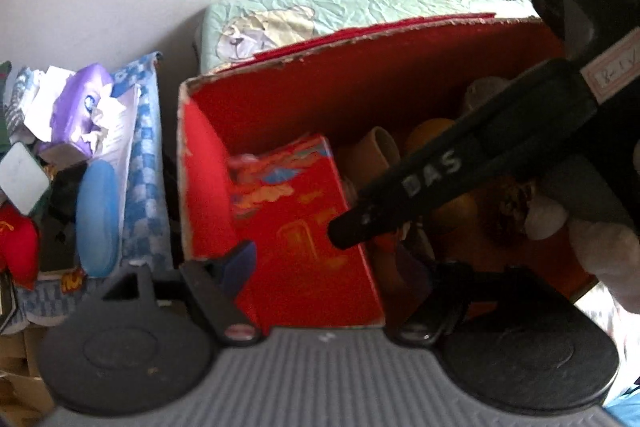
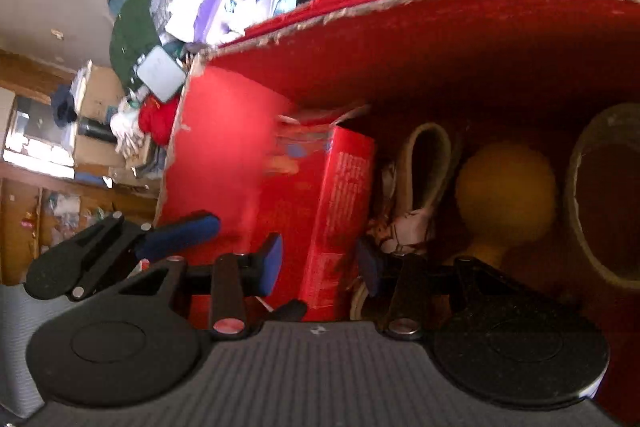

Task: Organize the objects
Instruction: 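Lower the gift box into the red box beside the sandal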

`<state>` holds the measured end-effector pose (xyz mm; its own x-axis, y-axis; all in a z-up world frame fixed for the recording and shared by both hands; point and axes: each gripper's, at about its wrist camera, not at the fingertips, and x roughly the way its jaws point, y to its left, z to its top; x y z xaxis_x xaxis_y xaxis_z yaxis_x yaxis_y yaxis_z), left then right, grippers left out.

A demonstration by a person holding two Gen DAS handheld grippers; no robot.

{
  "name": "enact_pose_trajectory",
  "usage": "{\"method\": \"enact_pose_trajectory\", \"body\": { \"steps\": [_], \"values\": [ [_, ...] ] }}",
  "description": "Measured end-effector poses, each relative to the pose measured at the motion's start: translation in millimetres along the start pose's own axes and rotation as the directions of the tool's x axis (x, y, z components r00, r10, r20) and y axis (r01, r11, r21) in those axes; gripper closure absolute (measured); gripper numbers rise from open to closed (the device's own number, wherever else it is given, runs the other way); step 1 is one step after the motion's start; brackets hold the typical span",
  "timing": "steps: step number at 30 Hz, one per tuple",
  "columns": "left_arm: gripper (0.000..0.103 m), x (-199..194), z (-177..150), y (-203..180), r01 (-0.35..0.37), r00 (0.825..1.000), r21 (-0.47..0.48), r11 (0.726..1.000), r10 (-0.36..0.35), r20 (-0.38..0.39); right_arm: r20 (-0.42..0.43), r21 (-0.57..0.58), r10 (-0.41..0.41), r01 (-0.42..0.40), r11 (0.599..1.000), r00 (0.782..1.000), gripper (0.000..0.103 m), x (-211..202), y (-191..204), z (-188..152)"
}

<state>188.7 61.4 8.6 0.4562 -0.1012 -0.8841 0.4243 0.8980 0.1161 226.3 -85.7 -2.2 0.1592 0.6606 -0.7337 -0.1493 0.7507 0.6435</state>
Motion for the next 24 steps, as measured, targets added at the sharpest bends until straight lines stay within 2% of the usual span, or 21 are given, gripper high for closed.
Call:
{"method": "enact_pose_trajectory", "body": {
  "steps": [5, 6, 11, 16, 20, 24],
  "values": [
    [0.025, -4.5, 1.1, -0.6, 0.001, 1.000, -0.008, 1.000, -0.001, 0.020, 0.032, 0.038, -0.011, 0.010, 0.999, 0.999, 0.060, -2.2, -5.3, -1.1],
    [0.026, -2.5, 2.7, -2.2, -0.006, 1.000, -0.005, 1.000, 0.006, 0.019, 0.036, 0.031, -0.017, 0.016, 0.999, 0.999, 0.064, -2.6, -4.1, -1.7],
    [0.027, 7.3, 8.9, -7.8, -0.014, 1.000, -0.001, 1.000, 0.014, 0.021, 0.071, -0.026, -0.068, 0.070, 0.997, 0.995, 0.065, -1.1, 6.3, -6.3],
    [0.027, 14.8, 11.2, -12.9, -0.042, 0.999, 0.014, 0.999, 0.042, 0.021, 0.085, -0.060, -0.063, 0.068, 0.996, 0.994, 0.081, 0.1, 7.9, -6.2],
    [0.027, 19.7, 12.3, -10.7, -0.052, 0.999, 0.000, 0.999, 0.052, 0.012, 0.117, -0.027, -0.054, 0.057, 0.998, 0.992, 0.081, -3.0, 2.5, -7.1],
    [0.027, 22.4, 13.6, -10.5, -0.070, 0.997, -0.003, 0.998, 0.070, 0.016, 0.154, -0.005, -0.081, 0.083, 0.997, 0.985, 0.081, -6.8, 1.8, -9.8]
  ]
}}
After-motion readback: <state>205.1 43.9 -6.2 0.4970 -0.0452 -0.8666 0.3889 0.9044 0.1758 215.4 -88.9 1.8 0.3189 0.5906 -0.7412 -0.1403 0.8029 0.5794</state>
